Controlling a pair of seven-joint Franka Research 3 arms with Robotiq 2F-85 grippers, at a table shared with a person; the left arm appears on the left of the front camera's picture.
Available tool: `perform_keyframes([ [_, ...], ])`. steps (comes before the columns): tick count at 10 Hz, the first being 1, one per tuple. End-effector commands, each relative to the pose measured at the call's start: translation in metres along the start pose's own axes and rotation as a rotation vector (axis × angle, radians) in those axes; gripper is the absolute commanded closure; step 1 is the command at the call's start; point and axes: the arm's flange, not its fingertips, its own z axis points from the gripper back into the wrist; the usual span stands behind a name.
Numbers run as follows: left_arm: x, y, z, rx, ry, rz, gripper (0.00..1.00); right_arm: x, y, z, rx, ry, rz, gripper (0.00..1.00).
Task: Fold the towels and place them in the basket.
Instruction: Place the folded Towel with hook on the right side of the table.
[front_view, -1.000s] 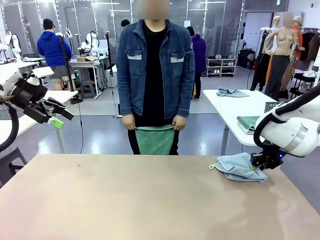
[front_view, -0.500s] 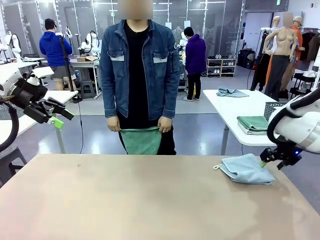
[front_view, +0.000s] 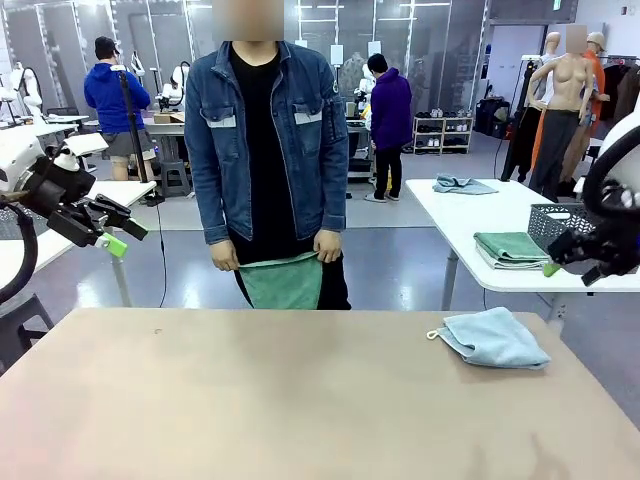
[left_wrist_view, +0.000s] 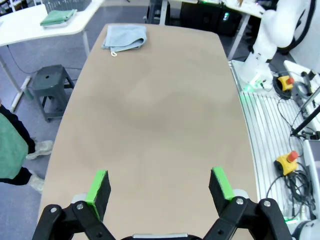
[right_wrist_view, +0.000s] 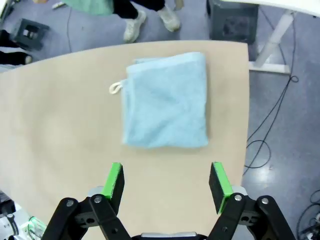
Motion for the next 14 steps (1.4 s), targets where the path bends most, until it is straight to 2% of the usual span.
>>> perform_keyframes([
  [1,0.0,-0.001,0.0,0.0,0.0,0.0,0.0,-0.029,0.035,0.033,-0.006,-0.004,-0.032,0.15],
  [3,0.0,-0.001,0.0,0.0,0.0,0.0,0.0,-0.046,0.064,0.07,-0.04,-0.036,0.003,0.15],
  [4,0.0,-0.001,0.0,0.0,0.0,0.0,0.0,-0.057,0.077,0.086,-0.056,-0.017,-0.001,0.15],
  [6,0.0,-0.001,0.0,0.0,0.0,0.0,0.0,-0.073,0.085,0.1,-0.053,-0.009,0.044,0.15],
  [14,0.0,-0.001,0.0,0.0,0.0,0.0,0.0,-0.076,0.09,0.106,-0.049,-0.009,0.069,0.15],
])
